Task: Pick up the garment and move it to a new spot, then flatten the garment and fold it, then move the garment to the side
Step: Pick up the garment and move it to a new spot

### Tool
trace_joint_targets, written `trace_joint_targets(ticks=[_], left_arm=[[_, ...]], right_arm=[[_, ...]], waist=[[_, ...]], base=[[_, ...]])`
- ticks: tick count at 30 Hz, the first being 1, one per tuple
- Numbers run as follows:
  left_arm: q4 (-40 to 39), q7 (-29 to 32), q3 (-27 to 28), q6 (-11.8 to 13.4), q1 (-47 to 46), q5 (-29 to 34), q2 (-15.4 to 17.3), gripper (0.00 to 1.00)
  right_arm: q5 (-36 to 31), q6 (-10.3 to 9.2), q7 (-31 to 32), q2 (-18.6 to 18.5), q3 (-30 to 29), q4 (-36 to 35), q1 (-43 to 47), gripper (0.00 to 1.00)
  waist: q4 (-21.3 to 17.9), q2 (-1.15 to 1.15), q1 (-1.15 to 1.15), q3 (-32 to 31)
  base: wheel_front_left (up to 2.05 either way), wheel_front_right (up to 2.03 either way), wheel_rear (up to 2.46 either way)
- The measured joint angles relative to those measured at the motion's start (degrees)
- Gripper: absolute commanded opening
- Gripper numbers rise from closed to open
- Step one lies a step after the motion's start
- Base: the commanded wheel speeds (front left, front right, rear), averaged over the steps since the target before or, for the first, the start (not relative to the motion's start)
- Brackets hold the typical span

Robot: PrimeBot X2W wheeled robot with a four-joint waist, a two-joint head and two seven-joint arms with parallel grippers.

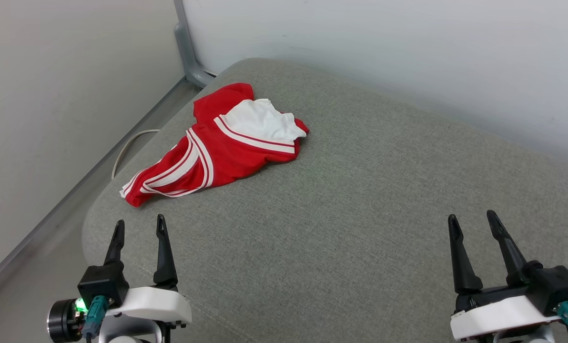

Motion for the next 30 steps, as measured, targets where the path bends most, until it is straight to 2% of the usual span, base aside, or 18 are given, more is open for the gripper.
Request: trace_joint_targets(ticks=[7,13,25,30], left_arm=[[0.5,0.0,0.0,-0.1,0.0,-0.5,0.0,1.0],[1.2,0.0,2.8,-2.8,-4.6,-0.3,0.1,1.0],[3.3,0.0,12.7,-8.2,-21.5,-1.6,4.3,1.0],[5.6,0.0,14.0,-9.9,-28.4,-1.2,7.3,1.0]], right_arm=[[-0.3,0.0,0.0,0.0,0.0,0.0,-0.4,1.0],[-2.0,0.0,0.0,0.0,0.2,-1.0,-1.3,1.0],[-6.9,0.0,0.0,0.0,0.5,-5.9,-6.3,1.0],[-9.2,0.0,0.0,0.0,0.3,-8.2,-8.7,1.0]], waist=[[-0.1,0.0,0.0,0.5],[-1.8,0.0,0.0,1.8],[-7.1,0.0,0.0,9.9],[-9.4,0.0,0.01,14.9]], base=[[0.0,0.0,0.0],[0.0,0.0,0.0],[0.0,0.0,0.0],[0.0,0.0,0.0]])
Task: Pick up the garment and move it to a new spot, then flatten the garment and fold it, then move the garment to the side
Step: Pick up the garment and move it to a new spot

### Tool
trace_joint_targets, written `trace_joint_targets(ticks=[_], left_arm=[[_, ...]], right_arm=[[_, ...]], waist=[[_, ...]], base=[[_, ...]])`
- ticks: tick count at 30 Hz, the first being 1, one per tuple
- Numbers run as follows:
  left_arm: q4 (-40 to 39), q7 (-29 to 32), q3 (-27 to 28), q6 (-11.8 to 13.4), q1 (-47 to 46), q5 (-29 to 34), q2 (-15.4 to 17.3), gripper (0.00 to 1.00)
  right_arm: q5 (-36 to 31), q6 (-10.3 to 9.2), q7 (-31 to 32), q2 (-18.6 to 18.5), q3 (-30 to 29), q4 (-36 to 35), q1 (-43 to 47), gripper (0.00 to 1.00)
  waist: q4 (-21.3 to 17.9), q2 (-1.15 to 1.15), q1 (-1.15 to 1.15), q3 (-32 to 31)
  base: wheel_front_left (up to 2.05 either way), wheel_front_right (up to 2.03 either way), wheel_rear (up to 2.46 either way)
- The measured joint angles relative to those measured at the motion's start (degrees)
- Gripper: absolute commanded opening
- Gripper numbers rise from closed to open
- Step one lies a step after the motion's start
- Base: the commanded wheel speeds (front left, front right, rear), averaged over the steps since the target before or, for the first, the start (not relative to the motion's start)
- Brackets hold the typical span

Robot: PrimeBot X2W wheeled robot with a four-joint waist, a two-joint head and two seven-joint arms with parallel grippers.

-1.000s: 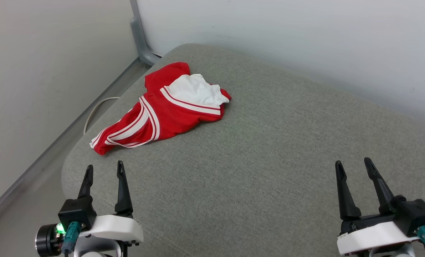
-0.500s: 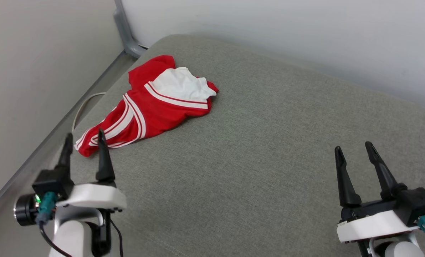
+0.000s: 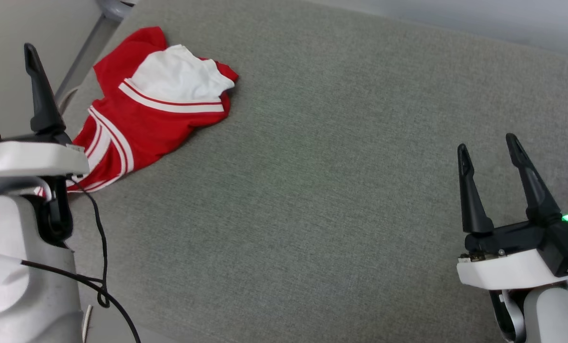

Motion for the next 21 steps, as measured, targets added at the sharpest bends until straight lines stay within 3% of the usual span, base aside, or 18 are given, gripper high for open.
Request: trace_joint_targets(ticks=[8,15,21], left_arm=[[10.6,2.9,-1.5,-2.2,-10.4,-2.7,5.3,1.0],[18.7,18.7,-5.3,-2.9,-17.7,-9.5,8.3,1.0],[22.3,32.7,-8.4,-3.0,-21.1,-18.9,11.1,1.0]], right_arm=[[-1.8,0.0,0.0,-0.5,-0.6,-3.2,-2.9,1.0],[-2.0,0.0,0.0,-1.3,-0.8,-4.7,-4.9,1.0],[-2.4,0.0,0.0,-1.4,-0.9,-5.3,-5.9,1.0]], waist=[[-3.1,0.0,0.01,6.9],[-4.5,0.0,0.0,11.0],[-5.7,0.0,0.0,13.6]], base=[[0.0,0.0,0.0],[0.0,0.0,0.0],[0.0,0.0,0.0]])
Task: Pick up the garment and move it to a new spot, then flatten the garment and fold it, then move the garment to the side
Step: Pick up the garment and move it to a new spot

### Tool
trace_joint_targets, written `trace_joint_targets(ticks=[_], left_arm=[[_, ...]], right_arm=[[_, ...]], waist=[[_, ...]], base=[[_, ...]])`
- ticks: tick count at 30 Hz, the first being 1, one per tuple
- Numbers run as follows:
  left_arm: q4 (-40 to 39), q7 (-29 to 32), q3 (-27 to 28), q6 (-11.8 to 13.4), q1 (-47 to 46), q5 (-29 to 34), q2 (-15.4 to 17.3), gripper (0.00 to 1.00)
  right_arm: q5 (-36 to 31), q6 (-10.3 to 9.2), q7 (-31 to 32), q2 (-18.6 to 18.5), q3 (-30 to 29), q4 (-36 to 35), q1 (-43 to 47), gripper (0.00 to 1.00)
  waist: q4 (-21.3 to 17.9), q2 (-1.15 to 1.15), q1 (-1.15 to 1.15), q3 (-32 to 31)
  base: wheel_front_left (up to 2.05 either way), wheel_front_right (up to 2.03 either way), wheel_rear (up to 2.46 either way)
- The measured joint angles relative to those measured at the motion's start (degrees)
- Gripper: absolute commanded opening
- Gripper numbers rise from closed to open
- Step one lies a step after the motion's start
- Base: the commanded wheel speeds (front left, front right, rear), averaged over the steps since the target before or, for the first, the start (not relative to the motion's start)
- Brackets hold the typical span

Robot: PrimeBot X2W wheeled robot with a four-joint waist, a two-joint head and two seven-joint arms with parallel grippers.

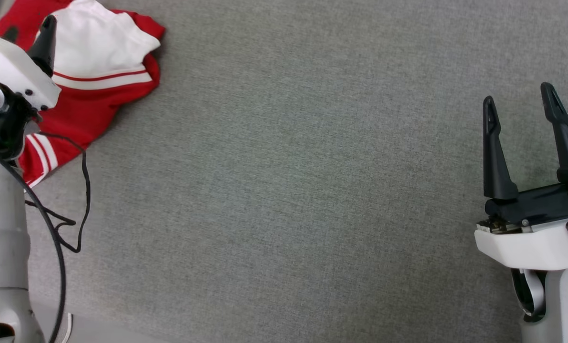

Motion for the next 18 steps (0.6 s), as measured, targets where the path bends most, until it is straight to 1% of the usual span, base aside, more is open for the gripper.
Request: trace_joint_targets(ticks=[3,7,13,18], left_arm=[[1.5,6.1,-2.0,0.0,-0.4,-2.8,1.6,1.0],[3.4,12.7,-4.8,0.0,-1.0,-5.7,3.9,1.0],[6.8,20.9,-8.0,0.0,-1.9,-10.8,5.5,1.0],[8.1,24.2,-9.9,0.0,-3.0,-14.4,7.4,1.0]], right_arm=[[-0.1,0.0,0.0,0.0,-0.1,-0.3,-0.1,1.0],[-0.1,0.0,0.0,-0.2,-0.4,-0.6,-0.5,1.0],[-0.1,0.0,0.0,-0.7,-0.3,-1.1,-1.4,1.0],[-0.1,0.0,0.0,-0.8,-0.1,-1.1,-2.2,1.0]], waist=[[-0.6,0.0,0.0,1.1],[-1.3,0.0,0.0,2.4],[-1.9,0.0,-0.01,4.3],[-2.6,0.0,-0.01,5.3]], base=[[0.0,0.0,0.0],[0.0,0.0,0.0],[0.0,0.0,0.0],[0.0,0.0,0.0]])
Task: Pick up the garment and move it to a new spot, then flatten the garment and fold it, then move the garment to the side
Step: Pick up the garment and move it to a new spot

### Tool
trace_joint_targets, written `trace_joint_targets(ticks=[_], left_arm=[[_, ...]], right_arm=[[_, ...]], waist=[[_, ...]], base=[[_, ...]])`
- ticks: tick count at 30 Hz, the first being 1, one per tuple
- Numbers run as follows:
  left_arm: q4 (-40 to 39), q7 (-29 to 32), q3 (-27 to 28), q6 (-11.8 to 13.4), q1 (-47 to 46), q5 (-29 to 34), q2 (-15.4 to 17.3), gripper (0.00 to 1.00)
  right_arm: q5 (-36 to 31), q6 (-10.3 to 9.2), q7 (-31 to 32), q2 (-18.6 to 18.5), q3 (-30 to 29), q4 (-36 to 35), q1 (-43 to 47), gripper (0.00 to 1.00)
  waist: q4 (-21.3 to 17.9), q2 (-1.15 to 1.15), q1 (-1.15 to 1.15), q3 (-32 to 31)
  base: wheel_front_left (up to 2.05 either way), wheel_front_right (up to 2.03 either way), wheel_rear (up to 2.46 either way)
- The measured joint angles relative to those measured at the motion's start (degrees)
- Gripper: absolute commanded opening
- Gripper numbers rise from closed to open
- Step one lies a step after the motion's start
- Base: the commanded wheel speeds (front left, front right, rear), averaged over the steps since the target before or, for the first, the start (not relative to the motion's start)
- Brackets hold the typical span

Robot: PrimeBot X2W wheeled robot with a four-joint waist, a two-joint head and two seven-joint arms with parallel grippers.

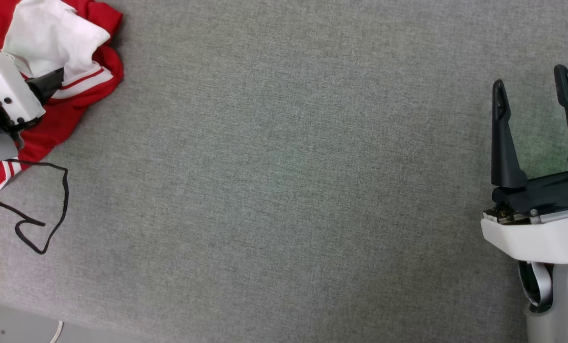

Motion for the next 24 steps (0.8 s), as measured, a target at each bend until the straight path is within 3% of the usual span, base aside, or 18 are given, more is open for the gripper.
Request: trace_joint_targets(ticks=[3,4,6,14,24], left_arm=[[0.8,0.0,-1.3,0.0,-0.1,-1.3,0.8,1.0],[1.0,-0.1,-1.9,0.0,-0.1,-1.4,1.1,0.8],[1.7,-1.1,-2.7,0.0,-0.1,-1.7,1.6,0.0],[1.8,-7.2,-7.4,0.0,-0.1,-2.3,4.5,0.0],[-8.3,-11.9,-19.4,0.0,-1.7,-2.6,8.9,0.0]], right_arm=[[0.1,0.0,0.0,0.0,0.3,0.3,-0.2,1.0],[0.1,0.0,0.0,0.1,0.3,0.5,-0.2,1.0],[0.4,0.0,0.0,0.3,0.2,0.6,-0.2,1.0],[2.1,0.0,0.0,1.2,-0.6,1.9,0.4,1.0],[3.7,0.0,0.0,1.9,-1.5,3.5,3.4,1.0]], waist=[[-0.4,0.0,0.0,0.0],[-0.6,0.0,0.0,-0.2],[-0.8,0.0,0.0,-0.7],[-1.5,0.0,0.0,-4.8],[-1.8,0.0,0.0,-12.0]], base=[[0.0,0.0,0.0],[0.0,0.0,0.0],[0.0,0.0,0.0],[0.0,0.0,0.0],[0.0,0.0,0.0]])
